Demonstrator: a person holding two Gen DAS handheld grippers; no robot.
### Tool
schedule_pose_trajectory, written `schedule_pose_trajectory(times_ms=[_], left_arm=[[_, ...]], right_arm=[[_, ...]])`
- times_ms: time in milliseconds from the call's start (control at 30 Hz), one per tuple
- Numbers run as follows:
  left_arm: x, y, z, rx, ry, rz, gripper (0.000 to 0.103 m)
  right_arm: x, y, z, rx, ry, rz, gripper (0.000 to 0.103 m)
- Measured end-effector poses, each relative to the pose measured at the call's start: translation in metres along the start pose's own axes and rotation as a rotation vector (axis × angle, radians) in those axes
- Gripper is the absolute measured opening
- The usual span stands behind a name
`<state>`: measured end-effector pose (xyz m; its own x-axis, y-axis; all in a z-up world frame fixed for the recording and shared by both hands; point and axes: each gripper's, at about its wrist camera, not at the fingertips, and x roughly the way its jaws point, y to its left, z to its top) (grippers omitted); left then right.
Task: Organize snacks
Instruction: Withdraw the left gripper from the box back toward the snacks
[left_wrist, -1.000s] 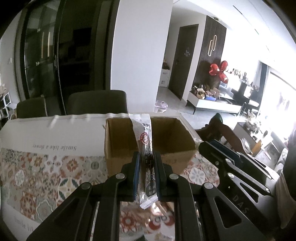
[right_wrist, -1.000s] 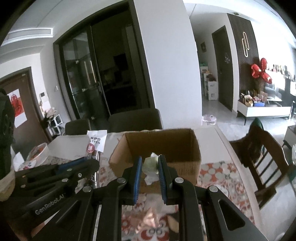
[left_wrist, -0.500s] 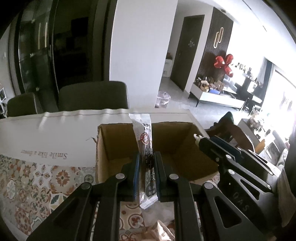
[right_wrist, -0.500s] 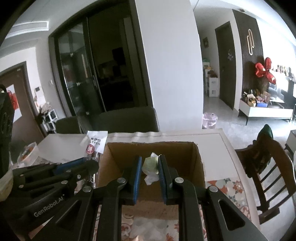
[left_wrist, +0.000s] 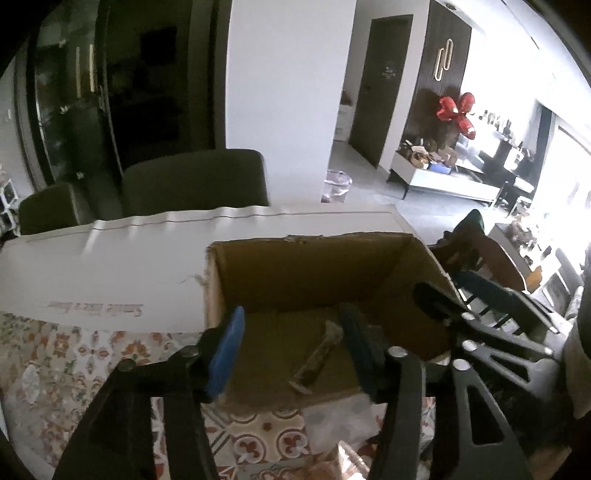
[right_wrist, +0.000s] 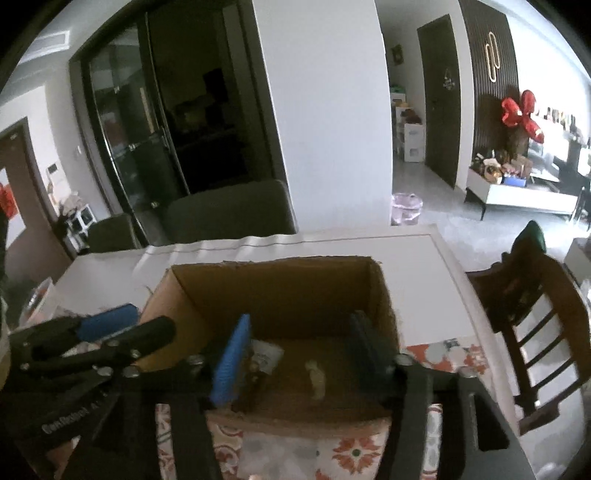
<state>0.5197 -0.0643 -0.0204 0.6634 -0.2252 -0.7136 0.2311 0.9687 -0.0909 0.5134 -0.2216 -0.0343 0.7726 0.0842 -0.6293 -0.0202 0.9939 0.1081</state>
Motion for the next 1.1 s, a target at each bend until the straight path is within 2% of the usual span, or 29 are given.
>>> schedule_pose_trajectory(times_ms=[67,133,200,267,500,800,1100], left_arm=[[-0.010,0.002,-0.003,0.003,-0.016,0.024,0.063],[-0.022,0.004,-0.008,0.008,-0.030,0.046,0.066],[-0.036,0.003,-0.015,0.020,-0.047,0.065,0.069],[-0.048,0.004,-0.019,0.018,-0.053,0.073,0.074],[-0.093,0.003,-0.038,0.029,-0.084,0.087,0.079],[-0.135,0.006,-0.080,0.041,-0.075,0.106,0.079],[-0.157,0.021,-0.130,0.019,-0.032,0.124,0.079]], right_arm=[[-0.010,-0.001,-0.002,0.001,-0.001,-0.028,0.070],[-0.019,-0.002,-0.004,0.013,0.000,-0.037,0.083],[-0.028,-0.004,-0.007,0.027,-0.012,-0.040,0.086],[-0.039,-0.003,-0.012,0.040,-0.016,-0.051,0.086],[-0.075,-0.002,-0.027,0.079,0.005,-0.048,0.087],[-0.112,0.014,-0.058,0.030,0.015,-0.007,0.087],[-0.135,0.038,-0.094,-0.038,0.019,0.008,0.087]])
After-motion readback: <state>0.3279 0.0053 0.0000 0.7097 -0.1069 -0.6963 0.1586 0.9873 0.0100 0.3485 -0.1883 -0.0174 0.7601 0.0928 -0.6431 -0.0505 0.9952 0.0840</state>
